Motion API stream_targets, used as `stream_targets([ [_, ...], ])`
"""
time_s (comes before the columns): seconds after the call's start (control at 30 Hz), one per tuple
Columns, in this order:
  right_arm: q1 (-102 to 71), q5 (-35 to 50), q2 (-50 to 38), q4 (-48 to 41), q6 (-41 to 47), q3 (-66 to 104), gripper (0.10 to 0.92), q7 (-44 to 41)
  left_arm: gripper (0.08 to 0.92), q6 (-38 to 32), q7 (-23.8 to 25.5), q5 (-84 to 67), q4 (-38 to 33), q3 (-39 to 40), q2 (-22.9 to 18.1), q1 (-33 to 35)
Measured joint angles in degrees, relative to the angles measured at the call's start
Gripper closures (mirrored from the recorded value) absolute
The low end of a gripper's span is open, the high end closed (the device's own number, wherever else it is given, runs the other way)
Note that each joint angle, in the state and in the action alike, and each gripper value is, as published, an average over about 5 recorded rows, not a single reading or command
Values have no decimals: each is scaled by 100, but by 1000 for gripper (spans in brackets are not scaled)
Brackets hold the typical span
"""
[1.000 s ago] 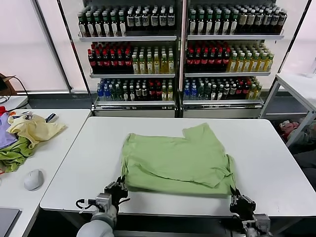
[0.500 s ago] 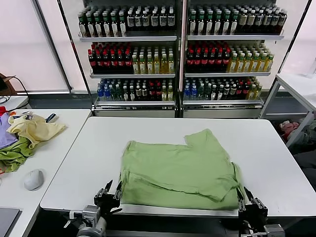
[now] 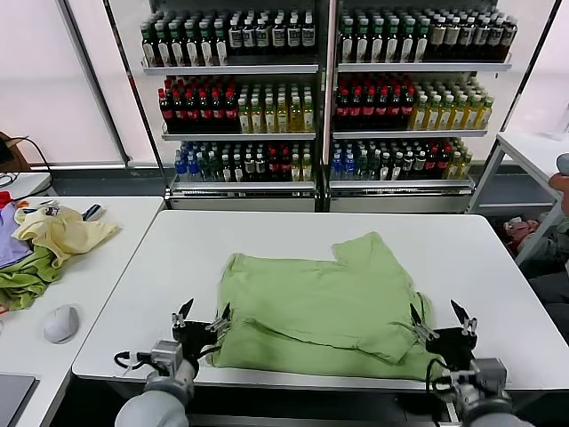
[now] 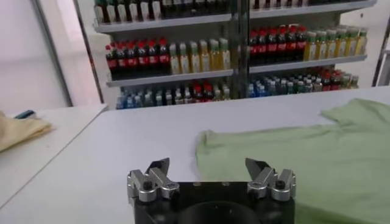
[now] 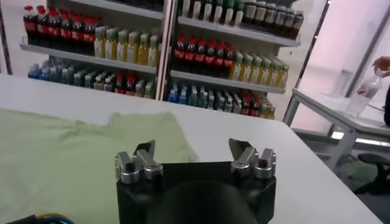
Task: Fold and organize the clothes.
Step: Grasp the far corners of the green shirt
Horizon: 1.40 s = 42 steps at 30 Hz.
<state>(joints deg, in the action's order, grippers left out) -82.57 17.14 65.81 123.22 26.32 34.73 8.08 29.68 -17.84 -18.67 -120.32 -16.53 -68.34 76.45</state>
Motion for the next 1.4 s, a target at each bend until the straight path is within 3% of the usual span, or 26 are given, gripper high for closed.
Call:
stream_targets([
  [0.67,3665,433,81,-3341,366,-1770,202,-6,177,94,-279,-415,2804,1255,-426,-2891],
  [1.07,5034,358,489,-5155,337,-2282,203,-127,177,163,-375,-626,4135,1520,-504,-3821],
  [1.27,5371,361,675,-5817,353,-2411,227,-150,285,159,-351,-763,4312,1590,-432,-3914],
  [1.4,5482,396,755,-6092,384,-2465,327,-156,398,162,-335,-851,4337,1618,-384,-3920],
])
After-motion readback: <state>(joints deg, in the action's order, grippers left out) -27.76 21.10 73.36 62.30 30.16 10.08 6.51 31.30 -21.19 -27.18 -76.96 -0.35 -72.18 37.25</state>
